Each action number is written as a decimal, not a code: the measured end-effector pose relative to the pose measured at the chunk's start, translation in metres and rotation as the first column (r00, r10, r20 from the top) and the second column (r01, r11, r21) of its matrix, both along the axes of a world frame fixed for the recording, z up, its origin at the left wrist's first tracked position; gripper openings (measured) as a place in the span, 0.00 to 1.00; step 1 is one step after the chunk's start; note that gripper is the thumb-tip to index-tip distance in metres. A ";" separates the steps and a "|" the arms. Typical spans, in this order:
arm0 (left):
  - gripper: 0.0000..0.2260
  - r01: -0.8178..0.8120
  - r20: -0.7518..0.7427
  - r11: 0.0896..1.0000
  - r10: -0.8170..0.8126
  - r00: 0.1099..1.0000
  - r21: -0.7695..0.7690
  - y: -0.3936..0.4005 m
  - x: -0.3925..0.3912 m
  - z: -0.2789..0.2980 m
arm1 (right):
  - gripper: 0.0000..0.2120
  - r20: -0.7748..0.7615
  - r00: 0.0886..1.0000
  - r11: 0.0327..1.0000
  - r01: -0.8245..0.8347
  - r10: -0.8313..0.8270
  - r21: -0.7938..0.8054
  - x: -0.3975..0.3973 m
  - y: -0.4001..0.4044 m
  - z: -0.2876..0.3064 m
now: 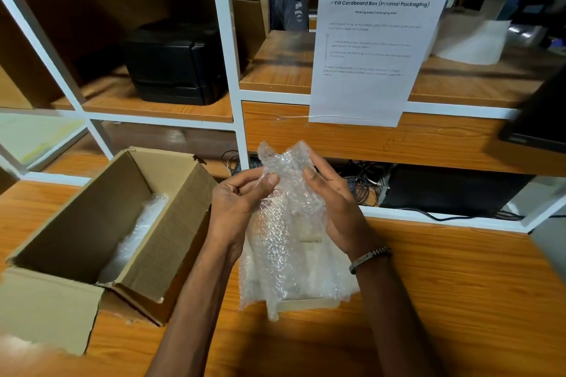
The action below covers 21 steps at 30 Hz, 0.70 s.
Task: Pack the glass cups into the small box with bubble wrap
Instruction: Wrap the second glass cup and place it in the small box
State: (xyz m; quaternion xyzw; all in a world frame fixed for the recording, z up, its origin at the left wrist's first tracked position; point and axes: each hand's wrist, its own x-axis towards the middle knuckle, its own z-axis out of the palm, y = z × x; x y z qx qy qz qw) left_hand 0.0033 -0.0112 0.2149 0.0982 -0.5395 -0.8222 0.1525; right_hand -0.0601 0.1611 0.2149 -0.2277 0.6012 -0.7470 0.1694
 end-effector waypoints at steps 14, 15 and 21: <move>0.17 0.188 0.222 0.975 -0.211 0.952 0.118 0.005 -0.001 0.000 | 0.35 -0.371 0.913 0.915 0.287 -0.171 0.283 -0.010 0.016 -0.013; 0.16 0.184 0.232 0.977 -0.206 0.951 0.111 0.005 -0.001 0.001 | 0.36 -0.426 0.893 0.898 0.300 -0.145 0.322 -0.012 0.016 -0.013; 0.13 0.048 0.238 0.990 -0.078 0.968 0.130 0.002 -0.001 -0.006 | 0.37 -0.396 0.915 0.887 0.118 0.078 0.447 -0.006 0.020 -0.002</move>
